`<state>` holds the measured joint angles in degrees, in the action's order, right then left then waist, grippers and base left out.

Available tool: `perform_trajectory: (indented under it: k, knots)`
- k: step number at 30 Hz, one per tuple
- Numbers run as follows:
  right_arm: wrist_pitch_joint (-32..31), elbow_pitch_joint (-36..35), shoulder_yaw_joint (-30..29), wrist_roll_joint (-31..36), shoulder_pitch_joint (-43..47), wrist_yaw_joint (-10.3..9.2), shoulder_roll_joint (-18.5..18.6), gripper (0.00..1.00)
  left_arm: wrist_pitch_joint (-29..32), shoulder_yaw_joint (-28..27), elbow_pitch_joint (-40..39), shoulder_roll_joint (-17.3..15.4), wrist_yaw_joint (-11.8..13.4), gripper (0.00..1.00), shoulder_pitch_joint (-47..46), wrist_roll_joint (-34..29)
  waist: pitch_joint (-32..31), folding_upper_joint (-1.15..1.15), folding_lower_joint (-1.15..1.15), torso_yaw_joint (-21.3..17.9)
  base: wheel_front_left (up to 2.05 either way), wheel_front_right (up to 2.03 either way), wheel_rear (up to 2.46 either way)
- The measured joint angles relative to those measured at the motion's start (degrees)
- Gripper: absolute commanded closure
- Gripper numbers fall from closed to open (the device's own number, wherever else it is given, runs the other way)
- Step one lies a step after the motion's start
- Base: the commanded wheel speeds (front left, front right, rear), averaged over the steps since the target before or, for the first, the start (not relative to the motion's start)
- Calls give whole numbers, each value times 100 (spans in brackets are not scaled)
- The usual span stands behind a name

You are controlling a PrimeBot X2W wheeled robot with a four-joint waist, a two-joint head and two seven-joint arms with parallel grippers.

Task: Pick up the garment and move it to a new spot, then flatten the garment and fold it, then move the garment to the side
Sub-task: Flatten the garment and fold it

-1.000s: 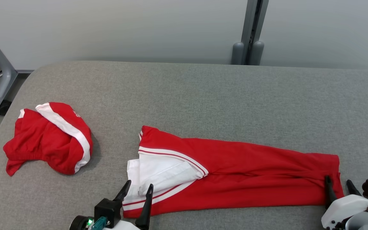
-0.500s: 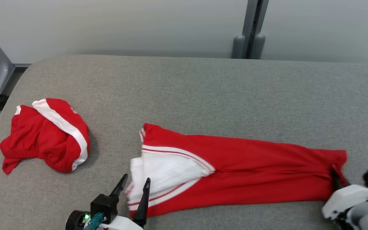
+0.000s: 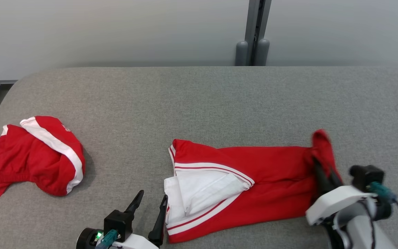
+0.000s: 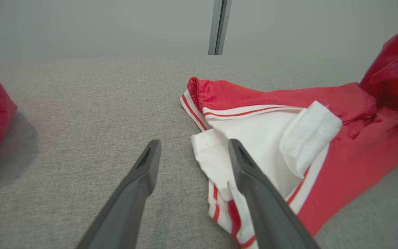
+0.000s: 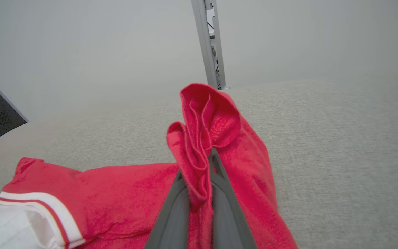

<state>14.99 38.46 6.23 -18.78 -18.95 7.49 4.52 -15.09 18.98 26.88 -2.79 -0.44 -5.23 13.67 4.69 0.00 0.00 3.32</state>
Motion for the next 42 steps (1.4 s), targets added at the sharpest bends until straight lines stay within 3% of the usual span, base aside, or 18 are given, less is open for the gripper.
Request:
perform_trajectory:
  k: [5, 11, 24, 25, 26, 27, 32, 42]
  knots:
    - [-37, -271, 1222, -626, 104, 0, -97, 100, 0, 65, 51, 2, 0, 0, -14, -1, -68, 0, 0, 128, 0, 0, 0]
    - [-194, -383, 2270, -1152, -52, 0, -143, 100, 0, 157, 132, 1, -7, 0, -25, -2, -131, 0, 0, 439, 0, 0, 0]
    - [-142, 0, 3535, -1929, -676, 0, -177, 100, 0, 330, 215, -2, 55, 0, -18, 138, -218, 0, 0, 1136, 0, 0, 0]
    - [-134, 44, 3601, -1998, -721, 0, -177, 70, 0, 338, 205, -4, 70, 0, -18, 148, -216, 0, 0, 1154, 0, 0, 0]
    - [-124, 78, 3650, -2068, -764, 0, -178, 9, 0, 344, 196, -4, 75, 0, -21, 151, -206, 0, 0, 1159, 0, 0, 0]
    - [-86, 89, 3678, -2156, -794, 0, -179, 0, 0, 354, 189, -3, 79, 0, -26, 152, -192, 0, 0, 1156, 0, 0, 0]
    - [-24, 130, 3546, -2332, -982, 0, -179, 0, 0, 330, 153, -1, 142, 0, -104, 157, -147, 0, 0, 1008, 0, 0, 0]
    - [0, -193, 1325, -790, -444, 0, -170, 0, 0, -130, 9, 1, 308, 0, -126, 45, -113, 0, 0, 328, 0, 0, 0]
